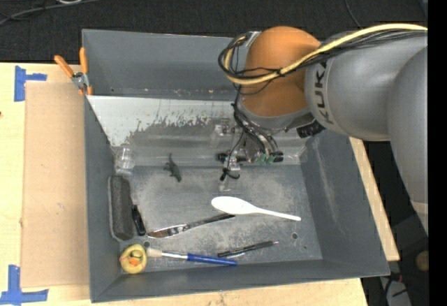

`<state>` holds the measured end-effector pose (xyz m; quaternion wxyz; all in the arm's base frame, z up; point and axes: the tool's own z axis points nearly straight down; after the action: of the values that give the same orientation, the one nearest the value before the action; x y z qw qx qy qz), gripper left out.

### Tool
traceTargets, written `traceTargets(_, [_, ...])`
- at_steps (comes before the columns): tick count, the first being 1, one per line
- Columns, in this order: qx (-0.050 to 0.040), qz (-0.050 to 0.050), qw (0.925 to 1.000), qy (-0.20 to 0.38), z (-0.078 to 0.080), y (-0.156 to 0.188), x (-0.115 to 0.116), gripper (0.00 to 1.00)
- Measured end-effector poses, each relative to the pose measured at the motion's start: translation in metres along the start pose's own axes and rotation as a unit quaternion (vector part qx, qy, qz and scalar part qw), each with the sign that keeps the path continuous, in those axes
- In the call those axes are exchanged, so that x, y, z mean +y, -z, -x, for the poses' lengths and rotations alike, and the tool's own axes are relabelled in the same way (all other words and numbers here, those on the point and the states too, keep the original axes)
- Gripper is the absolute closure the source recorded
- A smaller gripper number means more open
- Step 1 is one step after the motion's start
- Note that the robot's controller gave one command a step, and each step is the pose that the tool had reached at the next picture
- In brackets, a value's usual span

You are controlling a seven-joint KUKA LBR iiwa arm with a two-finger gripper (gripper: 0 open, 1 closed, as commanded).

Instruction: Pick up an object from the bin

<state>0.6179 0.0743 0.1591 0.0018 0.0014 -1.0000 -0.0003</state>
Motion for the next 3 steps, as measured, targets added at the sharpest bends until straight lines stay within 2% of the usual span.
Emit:
traceTargets(1, [-0.0014,0.000,1.0000,-0.001,0.001,0.001,0.000,0.00])
traceTargets(2, [-0.0013,0.000,0.9996,0.029,-0.050,-0.086,-0.036,0.00])
traceTargets(3, [-0.0048,0.001,0.9999,0.009,-0.061,-0.080,-0.053,0.00])
